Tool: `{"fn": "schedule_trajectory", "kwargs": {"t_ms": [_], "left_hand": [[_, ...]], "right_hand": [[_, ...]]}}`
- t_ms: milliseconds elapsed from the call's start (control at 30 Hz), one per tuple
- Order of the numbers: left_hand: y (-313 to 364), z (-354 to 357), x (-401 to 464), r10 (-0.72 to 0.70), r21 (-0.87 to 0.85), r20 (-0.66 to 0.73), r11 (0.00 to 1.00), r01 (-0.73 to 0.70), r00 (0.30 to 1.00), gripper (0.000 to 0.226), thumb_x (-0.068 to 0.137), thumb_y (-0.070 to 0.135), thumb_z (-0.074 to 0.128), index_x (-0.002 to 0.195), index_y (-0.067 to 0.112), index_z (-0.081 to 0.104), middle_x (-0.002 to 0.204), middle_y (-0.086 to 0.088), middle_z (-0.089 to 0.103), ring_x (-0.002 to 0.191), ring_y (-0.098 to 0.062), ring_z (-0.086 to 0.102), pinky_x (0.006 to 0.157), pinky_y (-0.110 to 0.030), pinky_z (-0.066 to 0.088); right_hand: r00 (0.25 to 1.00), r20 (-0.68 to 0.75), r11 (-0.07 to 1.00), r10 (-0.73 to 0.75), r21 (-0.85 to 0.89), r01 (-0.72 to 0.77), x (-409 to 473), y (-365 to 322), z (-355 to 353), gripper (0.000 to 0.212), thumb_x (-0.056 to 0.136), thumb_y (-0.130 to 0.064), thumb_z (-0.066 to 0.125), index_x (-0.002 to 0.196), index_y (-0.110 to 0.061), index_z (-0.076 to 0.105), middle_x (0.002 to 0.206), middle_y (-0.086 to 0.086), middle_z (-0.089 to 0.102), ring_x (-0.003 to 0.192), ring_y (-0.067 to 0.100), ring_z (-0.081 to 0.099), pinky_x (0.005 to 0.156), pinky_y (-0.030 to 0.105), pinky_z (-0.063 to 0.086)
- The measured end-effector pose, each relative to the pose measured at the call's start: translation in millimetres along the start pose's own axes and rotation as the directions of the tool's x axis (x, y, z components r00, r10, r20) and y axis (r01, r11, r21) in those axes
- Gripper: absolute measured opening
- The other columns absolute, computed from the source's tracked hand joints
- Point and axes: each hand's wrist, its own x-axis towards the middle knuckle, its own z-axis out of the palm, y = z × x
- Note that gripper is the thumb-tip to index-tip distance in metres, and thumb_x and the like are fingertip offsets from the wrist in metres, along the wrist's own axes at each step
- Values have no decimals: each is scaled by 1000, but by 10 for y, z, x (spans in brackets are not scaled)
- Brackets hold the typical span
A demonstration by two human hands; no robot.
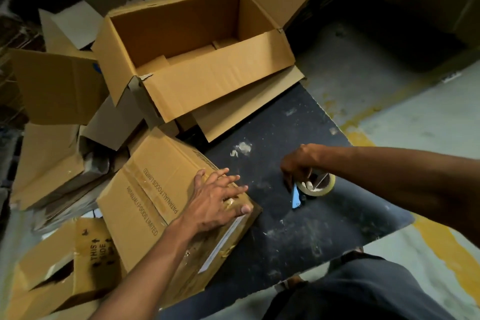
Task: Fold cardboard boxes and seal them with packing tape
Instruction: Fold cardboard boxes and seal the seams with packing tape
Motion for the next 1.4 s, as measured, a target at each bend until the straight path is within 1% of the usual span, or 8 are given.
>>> {"fn": "schedule_trajectory", "kwargs": {"t_ms": [267, 400, 467, 567, 700, 1100, 1267, 1400], "left_hand": [[-248, 294, -3, -241, -166, -325, 966, 196, 914, 61, 105, 65, 23, 143, 34, 60, 163, 8, 36, 156, -5, 16, 128, -45, 10], [-249, 323, 24, -275, -257, -357, 948, 189, 893, 58, 107, 58, 23, 137, 32, 65, 159, 11, 41, 155, -2, 19, 129, -42, 7], [-248, 320, 32, -278, -265, -365, 946, 187, 888, 59, 107, 57, 22, 136, 31, 66, 157, 10, 47, 154, -4, 22, 128, -45, 9], [-271, 324, 32, -279, -249, -356, 948, 197, 892, 63, 108, 58, 18, 137, 29, 66, 154, 10, 51, 153, -4, 24, 128, -47, 11], [-258, 325, 38, -293, -268, -354, 942, 204, 888, 59, 108, 55, 22, 133, 28, 69, 151, 11, 55, 152, -5, 27, 128, -46, 11], [-239, 334, 65, -285, -275, -391, 944, 184, 875, 52, 108, 50, 30, 123, 27, 74, 140, 9, 62, 149, -9, 34, 127, -46, 13], [-273, 343, 86, -295, -251, -374, 945, 211, 879, 56, 107, 53, 29, 112, 25, 77, 134, 9, 66, 146, -10, 38, 126, -46, 15], [-377, 310, 152, -340, -231, -381, 936, 267, 860, 63, 107, 56, 24, 104, 25, 78, 129, 3, 70, 143, -15, 43, 125, -45, 18]], "right_hand": [[967, -189, 985, 171, 50, -164, 125, 79, 110, 37, 94, -22, 63, 130, -31, 69, 128, 1, 68, 115, 27, 65, 78, 34, 46], [767, -592, 905, 247, 424, 35, 363, -180, 122, 46, 97, -58, 52, 134, -33, 63, 132, 4, 62, 125, 29, 57, 101, 46, 47], [741, -627, 510, 239, 731, 454, 482, -486, 140, 66, 91, -78, 47, 138, -34, 60, 132, -1, 66, 123, 19, 61, 106, 40, 48], [792, -576, 23, 204, 811, 584, 638, -954, 235, 74, 85, -79, 54, 142, -33, 57, 134, -5, 64, 125, 13, 61, 110, 33, 46], [773, -580, 148, 258, 814, 561, 864, -1084, 548, 63, 90, -70, 57, 140, -31, 60, 126, -2, 55, 119, 15, 58, 110, 37, 47], [814, -513, -33, 274, 841, 541, 873, -1107, 521, 75, 73, -85, 64, 132, -39, 62, 130, -3, 59, 121, 13, 60, 109, 39, 48], [780, -534, 136, 327, 843, 521, 846, -956, 680, 30, 97, -41, 69, 126, -31, 68, 119, -11, 71, 112, 7, 67, 103, 44, 54], [669, -614, 180, 420, 778, 601, 704, -970, 680, 51, 95, -10, 63, 140, -33, 59, 136, -10, 64, 115, 13, 67, 99, 45, 58]]}}
